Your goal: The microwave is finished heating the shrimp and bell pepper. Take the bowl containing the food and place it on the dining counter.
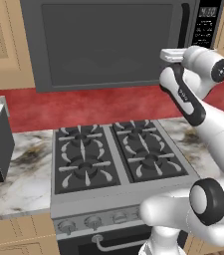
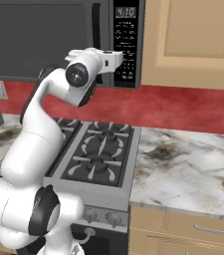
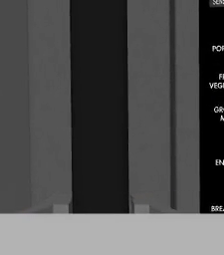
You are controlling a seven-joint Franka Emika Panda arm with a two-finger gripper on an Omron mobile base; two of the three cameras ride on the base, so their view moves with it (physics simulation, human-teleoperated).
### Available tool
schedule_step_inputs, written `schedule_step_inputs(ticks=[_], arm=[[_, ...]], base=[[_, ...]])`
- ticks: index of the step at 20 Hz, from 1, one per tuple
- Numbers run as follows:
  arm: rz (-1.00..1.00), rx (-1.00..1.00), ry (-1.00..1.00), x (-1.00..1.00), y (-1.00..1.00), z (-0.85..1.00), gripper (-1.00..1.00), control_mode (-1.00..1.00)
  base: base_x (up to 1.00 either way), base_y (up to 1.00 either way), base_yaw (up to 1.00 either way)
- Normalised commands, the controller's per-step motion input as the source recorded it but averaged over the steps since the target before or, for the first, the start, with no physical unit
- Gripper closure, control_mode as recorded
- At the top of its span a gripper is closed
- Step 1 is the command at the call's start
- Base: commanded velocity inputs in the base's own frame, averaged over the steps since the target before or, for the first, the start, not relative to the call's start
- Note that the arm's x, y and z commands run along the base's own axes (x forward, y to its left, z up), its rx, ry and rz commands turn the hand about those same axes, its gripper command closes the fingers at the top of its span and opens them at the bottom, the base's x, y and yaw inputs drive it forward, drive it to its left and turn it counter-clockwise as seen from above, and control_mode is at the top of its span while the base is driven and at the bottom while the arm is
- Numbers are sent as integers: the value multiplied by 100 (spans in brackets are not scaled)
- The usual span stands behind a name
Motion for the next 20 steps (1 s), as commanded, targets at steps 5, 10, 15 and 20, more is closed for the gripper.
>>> schedule_step_inputs(ticks=[5, 10, 15, 20], arm=[[0, 0, -3, -34, 3, 25, 100, -100], [0, 0, -11, -85, 23, 73, 100, -100], [0, 0, -10, -100, 38, 96, 100, -100], [-1, 0, -5, -100, 45, 100, 100, -100]], base=[[0, 0, 0], [0, 0, 0], [0, 0, 0], [0, 0, 0]])
